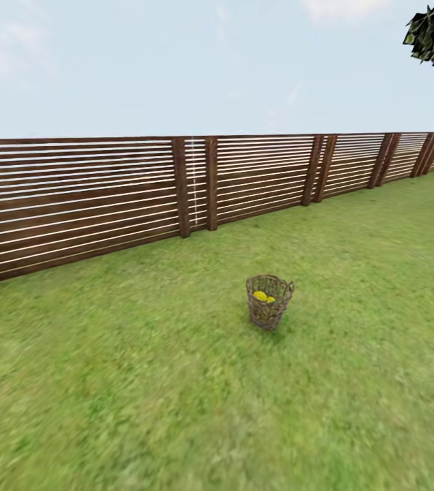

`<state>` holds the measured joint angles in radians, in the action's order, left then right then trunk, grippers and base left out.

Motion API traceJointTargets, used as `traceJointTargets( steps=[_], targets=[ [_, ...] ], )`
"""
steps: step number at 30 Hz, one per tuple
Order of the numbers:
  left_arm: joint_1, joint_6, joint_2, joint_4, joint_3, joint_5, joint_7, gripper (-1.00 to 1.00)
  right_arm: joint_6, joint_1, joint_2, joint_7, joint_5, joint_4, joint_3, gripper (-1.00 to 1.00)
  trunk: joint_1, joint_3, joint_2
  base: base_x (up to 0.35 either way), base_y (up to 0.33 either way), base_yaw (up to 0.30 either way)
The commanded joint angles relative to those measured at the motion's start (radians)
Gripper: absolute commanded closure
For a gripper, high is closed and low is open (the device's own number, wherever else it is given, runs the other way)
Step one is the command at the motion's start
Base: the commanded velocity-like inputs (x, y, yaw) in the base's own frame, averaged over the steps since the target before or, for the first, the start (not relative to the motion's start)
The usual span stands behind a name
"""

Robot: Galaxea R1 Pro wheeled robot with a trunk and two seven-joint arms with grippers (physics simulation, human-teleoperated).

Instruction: Take the three Easter eggs out of the wicker basket on the lawn in the garden, then place them on the lawn next to a single tree (choose any tree) so that all three eggs are next to the same tree and none are left in the basket.

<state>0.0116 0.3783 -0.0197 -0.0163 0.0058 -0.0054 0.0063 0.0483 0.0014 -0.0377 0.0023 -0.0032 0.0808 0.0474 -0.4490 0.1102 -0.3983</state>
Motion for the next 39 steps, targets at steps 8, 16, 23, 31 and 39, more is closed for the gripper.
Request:
traceJointTargets(
  steps=[8, 16, 23, 31, 39],
  targets=[
    [0.001, 0.004, 0.0, 0.001, 0.0, 0.0, 0.001, -1.0, 0.001, 0.0, -0.001, 0.001, 0.0, -0.001, 0.006, -1.0, -0.001, 0.004, -0.002, 0.269, -0.125, 0.026],
    [0.001, 0.004, 0.0, 0.001, 0.0, -0.001, 0.001, -1.0, 0.003, 0.0, 0.0, 0.0, -0.001, 0.001, 0.004, -1.0, -0.001, 0.004, -0.002, 0.269, -0.121, 0.001],
    [0.001, 0.004, 0.0, 0.001, 0.0, -0.001, 0.001, -1.0, 0.004, 0.0, 0.001, -0.001, -0.001, 0.003, 0.003, -1.0, -0.001, 0.004, -0.002, 0.269, -0.12, 0.0],
    [0.001, 0.004, 0.0, 0.001, 0.0, -0.001, 0.001, -1.0, 0.004, 0.0, 0.001, -0.001, -0.001, 0.004, 0.002, -1.0, -0.001, 0.004, -0.002, 0.269, -0.12, 0.0],
    [0.001, 0.004, 0.0, 0.001, 0.0, -0.001, 0.0, -1.0, 0.004, 0.0, 0.001, -0.003, -0.001, 0.003, 0.0, -1.0, -0.001, 0.004, -0.002, 0.269, -0.12, 0.0]
  ],
)
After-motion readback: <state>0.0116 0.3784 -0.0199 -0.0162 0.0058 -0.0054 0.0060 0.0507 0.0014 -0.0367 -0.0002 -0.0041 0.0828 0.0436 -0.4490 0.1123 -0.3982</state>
